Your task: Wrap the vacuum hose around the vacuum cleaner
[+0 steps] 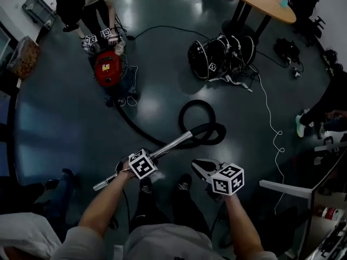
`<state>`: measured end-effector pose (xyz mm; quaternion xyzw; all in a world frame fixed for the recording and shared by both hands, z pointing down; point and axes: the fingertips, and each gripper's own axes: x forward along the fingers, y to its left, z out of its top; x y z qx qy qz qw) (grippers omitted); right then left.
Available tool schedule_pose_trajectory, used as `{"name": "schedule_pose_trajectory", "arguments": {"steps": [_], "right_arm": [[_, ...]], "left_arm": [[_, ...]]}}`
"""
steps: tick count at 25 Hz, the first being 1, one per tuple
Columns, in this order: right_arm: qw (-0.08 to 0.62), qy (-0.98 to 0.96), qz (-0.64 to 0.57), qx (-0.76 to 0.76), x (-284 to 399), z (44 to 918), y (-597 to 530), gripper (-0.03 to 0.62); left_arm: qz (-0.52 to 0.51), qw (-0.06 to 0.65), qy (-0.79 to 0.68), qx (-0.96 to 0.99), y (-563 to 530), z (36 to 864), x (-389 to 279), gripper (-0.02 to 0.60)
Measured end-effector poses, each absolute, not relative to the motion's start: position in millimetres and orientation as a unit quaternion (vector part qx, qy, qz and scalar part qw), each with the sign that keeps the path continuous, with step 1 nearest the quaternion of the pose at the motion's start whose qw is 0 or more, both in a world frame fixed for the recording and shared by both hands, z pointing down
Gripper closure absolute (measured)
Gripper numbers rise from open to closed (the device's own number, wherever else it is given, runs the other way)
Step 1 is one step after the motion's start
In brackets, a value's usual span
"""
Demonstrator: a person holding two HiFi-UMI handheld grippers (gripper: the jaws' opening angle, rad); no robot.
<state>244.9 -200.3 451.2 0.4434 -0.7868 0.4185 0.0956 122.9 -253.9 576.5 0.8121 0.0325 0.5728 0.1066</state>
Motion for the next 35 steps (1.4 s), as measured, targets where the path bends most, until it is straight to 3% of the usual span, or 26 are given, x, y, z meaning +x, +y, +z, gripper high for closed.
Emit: {"name": "schedule_pose_trajectory", "arguments": {"steps": [2, 5, 10, 19, 26, 35], "right_arm": [[0.096, -0.785, 0.431, 0.434, 252.2, 474.0, -206.1, 0.589], [0.1, -0.778, 0.45, 0.426, 261.1, 506.9, -218.3, 0.525], [0.09, -0.772, 0.468, 0.421, 262.1, 547.3, -250.8, 0.506], [0.031, -0.751, 0.493, 0.437, 221.9, 611.5, -353.5, 0.367], [-0.048, -0.732, 0.518, 0.441, 181.6, 647.8, -431.8, 0.365], [-0.039, -0.733, 0.523, 0.433, 141.2, 681.5, -489.2, 0.367]], "left_arm": [[0.567, 0.123, 0.015, 0.814, -257.5, 588.0, 135.8, 0.466], [0.551, 0.158, -0.015, 0.819, -267.6, 604.3, 150.1, 0.466], [0.511, 0.207, -0.061, 0.832, -295.0, 627.0, 163.5, 0.466], [0.451, 0.263, -0.092, 0.848, -339.9, 678.4, 168.5, 0.465], [0.407, 0.302, -0.114, 0.855, -386.2, 709.3, 151.1, 0.465], [0.4, 0.299, -0.107, 0.86, -413.3, 736.1, 128.3, 0.465]]}}
